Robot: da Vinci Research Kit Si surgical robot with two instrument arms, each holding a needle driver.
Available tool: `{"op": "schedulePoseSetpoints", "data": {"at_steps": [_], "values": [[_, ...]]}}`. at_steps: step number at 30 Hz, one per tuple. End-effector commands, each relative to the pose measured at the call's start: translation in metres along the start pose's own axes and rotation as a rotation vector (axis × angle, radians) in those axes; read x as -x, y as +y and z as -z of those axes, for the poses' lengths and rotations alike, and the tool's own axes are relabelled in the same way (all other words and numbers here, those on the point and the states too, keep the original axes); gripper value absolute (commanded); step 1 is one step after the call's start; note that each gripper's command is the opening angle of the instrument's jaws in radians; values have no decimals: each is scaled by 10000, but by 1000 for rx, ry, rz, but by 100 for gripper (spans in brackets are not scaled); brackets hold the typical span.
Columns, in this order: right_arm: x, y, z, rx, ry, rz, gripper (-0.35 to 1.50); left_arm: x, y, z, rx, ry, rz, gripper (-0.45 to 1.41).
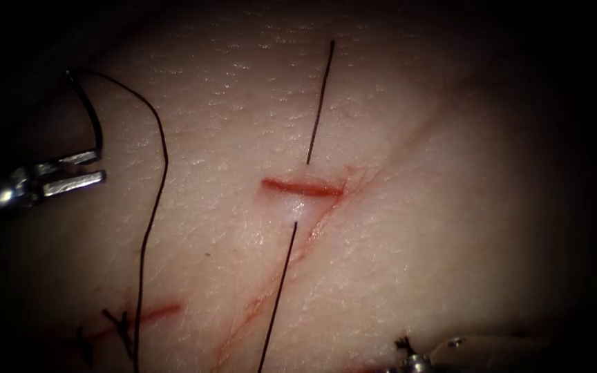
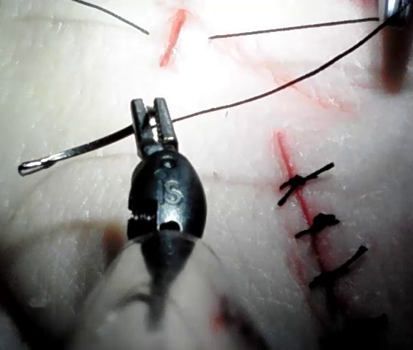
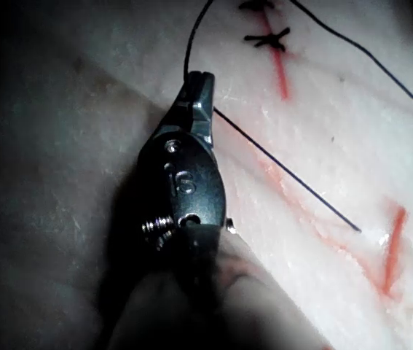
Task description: Wound Closure
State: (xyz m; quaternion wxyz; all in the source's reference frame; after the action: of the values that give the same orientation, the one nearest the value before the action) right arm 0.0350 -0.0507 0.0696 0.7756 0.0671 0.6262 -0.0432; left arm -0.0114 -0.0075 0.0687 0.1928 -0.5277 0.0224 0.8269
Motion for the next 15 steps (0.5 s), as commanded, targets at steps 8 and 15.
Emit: {"op": "schedulePoseSetpoints", "data": {"at_steps": [8,15], "values": [[4,6,-9,10,-7,0,93,5,4,-8,5,0,0,-45],[15,47,17,81,-61,-47,143,5,5,-8,5,1,-1,-45]]}}
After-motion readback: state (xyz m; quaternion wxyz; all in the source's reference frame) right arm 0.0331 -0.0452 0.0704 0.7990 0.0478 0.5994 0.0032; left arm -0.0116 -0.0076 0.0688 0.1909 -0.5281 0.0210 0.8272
